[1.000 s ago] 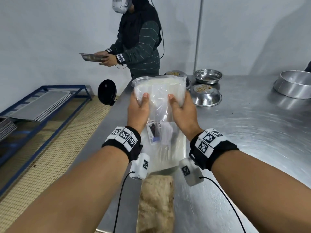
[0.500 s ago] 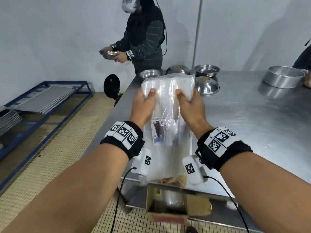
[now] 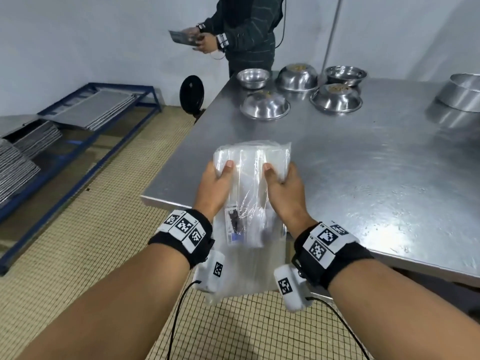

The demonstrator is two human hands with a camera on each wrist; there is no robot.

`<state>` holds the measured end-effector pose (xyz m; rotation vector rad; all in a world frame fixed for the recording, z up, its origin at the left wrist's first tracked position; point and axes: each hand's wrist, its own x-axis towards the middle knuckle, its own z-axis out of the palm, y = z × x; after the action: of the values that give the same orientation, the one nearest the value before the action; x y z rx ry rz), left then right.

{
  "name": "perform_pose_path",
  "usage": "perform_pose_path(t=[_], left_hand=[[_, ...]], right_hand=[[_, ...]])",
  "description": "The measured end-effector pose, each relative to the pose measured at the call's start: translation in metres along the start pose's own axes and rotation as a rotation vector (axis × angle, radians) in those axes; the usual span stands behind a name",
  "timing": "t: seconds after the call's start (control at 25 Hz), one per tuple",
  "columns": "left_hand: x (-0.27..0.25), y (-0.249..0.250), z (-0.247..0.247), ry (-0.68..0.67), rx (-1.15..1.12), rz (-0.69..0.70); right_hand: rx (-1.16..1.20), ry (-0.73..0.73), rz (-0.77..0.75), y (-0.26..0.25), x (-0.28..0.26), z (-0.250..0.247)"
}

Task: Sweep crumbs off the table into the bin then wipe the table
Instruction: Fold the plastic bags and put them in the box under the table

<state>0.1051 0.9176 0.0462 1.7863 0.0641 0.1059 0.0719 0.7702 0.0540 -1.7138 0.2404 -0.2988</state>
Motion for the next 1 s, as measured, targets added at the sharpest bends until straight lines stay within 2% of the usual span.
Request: perform_pose_path(t=[0.32, 0.4, 0.56, 0.76, 1.0], left_hand=[[-0.08, -0.058, -0.001, 0.029, 0.041, -0.111], [-0.1, -0.081, 0.0, 0.031, 0.01, -0.161], [-0.125, -0.12, 0.003, -0.025, 0.015, -0.238], [-0.118, -0.163, 0.013, -0.096, 0.047, -0.329], [-0.064, -0.226, 0.029, -0.19, 0.138, -0.371]], right_hand=[[-0.059, -0.16, 0.073, 0.058, -0.063, -0.012], [-0.092, -0.199, 0.141, 0.081, -0.08, -0.013], [-0.134, -0.167, 0.226, 0.129, -0.105, -0.01], [-0.137, -0.167, 0.336, 0.176, -0.107, -0.001], [-0.2, -0.095, 0.395, 0.236, -0.067, 0.027]])
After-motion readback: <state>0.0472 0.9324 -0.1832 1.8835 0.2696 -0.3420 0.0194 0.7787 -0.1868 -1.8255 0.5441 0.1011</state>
